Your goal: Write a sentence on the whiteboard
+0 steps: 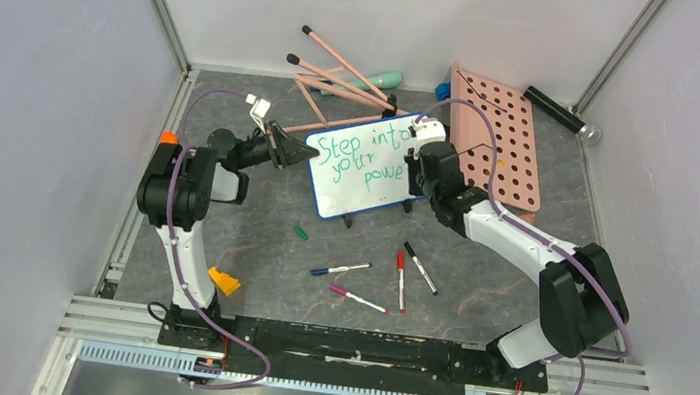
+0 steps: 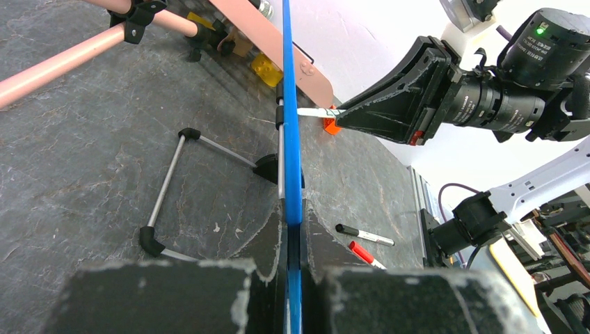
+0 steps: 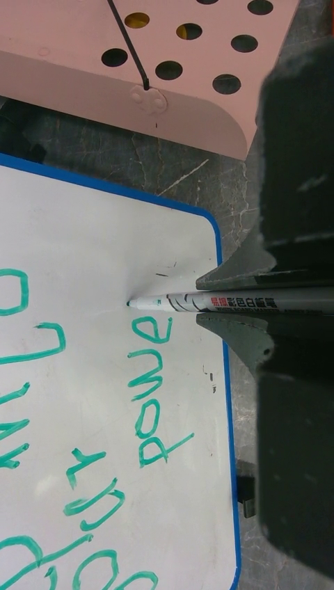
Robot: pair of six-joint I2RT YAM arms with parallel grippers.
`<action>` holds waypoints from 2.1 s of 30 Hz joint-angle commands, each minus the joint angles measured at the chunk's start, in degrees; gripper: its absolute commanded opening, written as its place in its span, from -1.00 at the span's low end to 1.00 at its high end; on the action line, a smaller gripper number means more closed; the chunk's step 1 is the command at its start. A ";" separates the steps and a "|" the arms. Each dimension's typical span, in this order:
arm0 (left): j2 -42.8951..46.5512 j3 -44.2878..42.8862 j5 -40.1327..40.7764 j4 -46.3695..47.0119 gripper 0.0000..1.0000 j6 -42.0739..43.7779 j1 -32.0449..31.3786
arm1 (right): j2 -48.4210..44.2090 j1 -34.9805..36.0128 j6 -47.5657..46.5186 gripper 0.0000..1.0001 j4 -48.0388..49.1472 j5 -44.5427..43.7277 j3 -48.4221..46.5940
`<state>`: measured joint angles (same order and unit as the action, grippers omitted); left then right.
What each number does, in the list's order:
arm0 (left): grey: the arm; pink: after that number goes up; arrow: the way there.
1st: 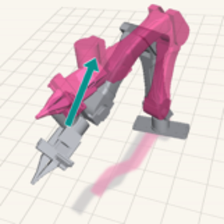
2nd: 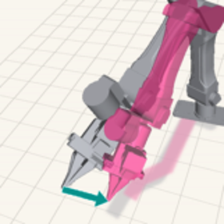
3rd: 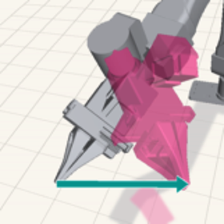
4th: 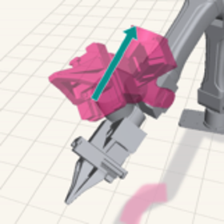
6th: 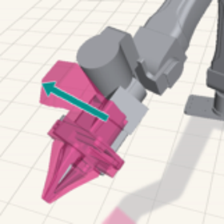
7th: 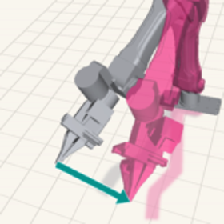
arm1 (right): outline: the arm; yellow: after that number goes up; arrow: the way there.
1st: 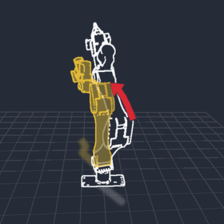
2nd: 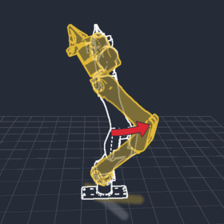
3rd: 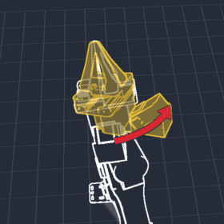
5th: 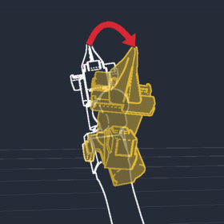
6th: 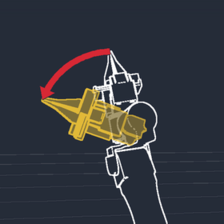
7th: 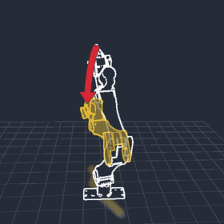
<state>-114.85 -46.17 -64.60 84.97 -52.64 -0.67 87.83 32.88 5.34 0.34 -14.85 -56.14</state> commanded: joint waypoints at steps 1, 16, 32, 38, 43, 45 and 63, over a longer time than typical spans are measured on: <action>-0.90 -1.55 -1.32 4.25 -0.96 0.79 0.01 | -1.02 -0.12 0.44 -1.00 1.81 0.09 1.73; -0.92 -1.56 -1.32 4.24 -0.96 0.70 -0.01 | -1.22 -0.19 0.45 -1.00 2.30 -0.14 2.79; -1.08 -1.66 -1.36 4.24 -0.96 0.70 -0.02 | 1.22 -0.83 -0.43 -1.00 1.38 -1.57 -2.80; -1.00 -1.64 -1.32 4.24 -0.96 0.70 -0.01 | 1.04 -1.69 -0.01 -1.00 0.63 -2.95 -2.89; -0.93 -1.64 -1.41 4.23 -0.96 0.68 -0.04 | -0.56 -1.82 0.15 -1.00 0.63 -1.67 -1.98; -0.95 -1.71 -1.58 4.24 -0.95 0.66 -0.03 | -2.25 -1.90 0.21 -1.00 0.84 -0.59 -1.16; -0.64 -1.29 -1.32 4.24 -0.96 0.87 -0.04 | -2.95 -1.86 -0.14 -1.00 2.39 4.89 0.23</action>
<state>-115.04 -46.26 -64.60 84.97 -52.64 -0.67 83.90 31.27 5.39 0.82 -11.73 -54.28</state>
